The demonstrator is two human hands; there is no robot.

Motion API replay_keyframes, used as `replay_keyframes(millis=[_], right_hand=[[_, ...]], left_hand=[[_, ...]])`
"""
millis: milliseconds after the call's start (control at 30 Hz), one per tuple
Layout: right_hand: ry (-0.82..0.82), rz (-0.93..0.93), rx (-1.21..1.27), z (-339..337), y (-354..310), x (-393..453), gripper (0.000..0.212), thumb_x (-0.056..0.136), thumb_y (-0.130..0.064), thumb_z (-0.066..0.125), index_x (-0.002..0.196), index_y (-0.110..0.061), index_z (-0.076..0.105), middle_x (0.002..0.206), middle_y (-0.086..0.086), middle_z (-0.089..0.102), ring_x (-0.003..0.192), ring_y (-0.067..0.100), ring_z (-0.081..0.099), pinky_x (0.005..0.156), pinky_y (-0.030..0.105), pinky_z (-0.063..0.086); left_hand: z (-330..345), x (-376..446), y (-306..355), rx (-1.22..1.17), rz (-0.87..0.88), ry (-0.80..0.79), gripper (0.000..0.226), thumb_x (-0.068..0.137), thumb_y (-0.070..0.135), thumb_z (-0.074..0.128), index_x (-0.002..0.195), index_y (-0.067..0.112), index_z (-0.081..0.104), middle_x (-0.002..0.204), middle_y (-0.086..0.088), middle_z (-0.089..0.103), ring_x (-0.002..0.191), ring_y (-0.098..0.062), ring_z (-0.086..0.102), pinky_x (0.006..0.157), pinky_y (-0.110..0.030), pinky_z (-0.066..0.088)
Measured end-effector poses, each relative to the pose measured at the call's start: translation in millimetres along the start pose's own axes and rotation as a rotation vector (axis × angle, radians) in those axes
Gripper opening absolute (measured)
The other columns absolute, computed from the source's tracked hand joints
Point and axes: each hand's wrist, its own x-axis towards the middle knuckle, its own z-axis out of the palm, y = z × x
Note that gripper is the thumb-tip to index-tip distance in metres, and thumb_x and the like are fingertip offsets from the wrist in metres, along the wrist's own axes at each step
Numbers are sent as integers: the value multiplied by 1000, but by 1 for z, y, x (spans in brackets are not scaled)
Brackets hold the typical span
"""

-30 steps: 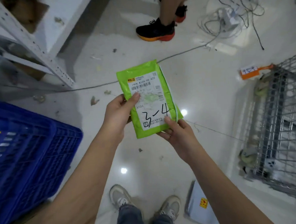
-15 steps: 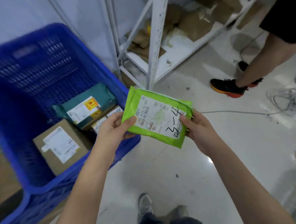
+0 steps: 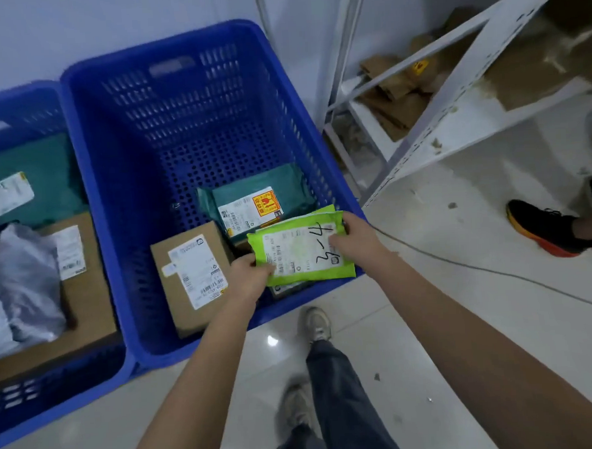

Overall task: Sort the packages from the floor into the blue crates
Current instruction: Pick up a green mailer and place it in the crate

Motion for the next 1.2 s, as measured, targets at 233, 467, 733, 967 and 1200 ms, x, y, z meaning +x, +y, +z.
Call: replay_keyframes(millis=[233,467,733,967,1200], right_hand=[[-115,76,-210,34,13,60,43,82,3,48,124,-3,52,102,16,58,99,31,58,75,31,47],[-204,274,-403,65,34,76,79,82,-2,61,147,-4,15,147,17,32,134,33,33,105,36,38],[-258,401,-438,66,37,75,62,88,-6,54,142,0,25,142,20,35,127,33,40,98,35,43],[-122,295,-102,44,15,41,45,95,-6,43,140,-3,39,138,20,46,102,28,57,76,31,44],[202,116,1286,-12,-1,-44,15,93,-5,49,99,-8,63,89,11,72,77,21,70,69,30,58]], left_hand=[[18,53,-38,-47,-296,-47,15,90,4,53,89,14,65,76,-6,61,61,-17,50,58,-24,43],[33,74,-53,22,-452,-423,50,96,10,45,144,15,33,145,-9,42,130,-25,41,113,-37,30],[38,80,-31,258,-541,-395,50,99,20,44,144,6,29,142,-14,42,123,-28,46,91,-26,40],[18,58,-2,398,-416,-372,20,97,16,43,78,13,44,71,-5,40,56,-13,35,43,-23,30],[36,21,65,189,-53,-188,28,95,16,41,112,5,60,113,-18,60,104,-31,57,89,-40,46]])
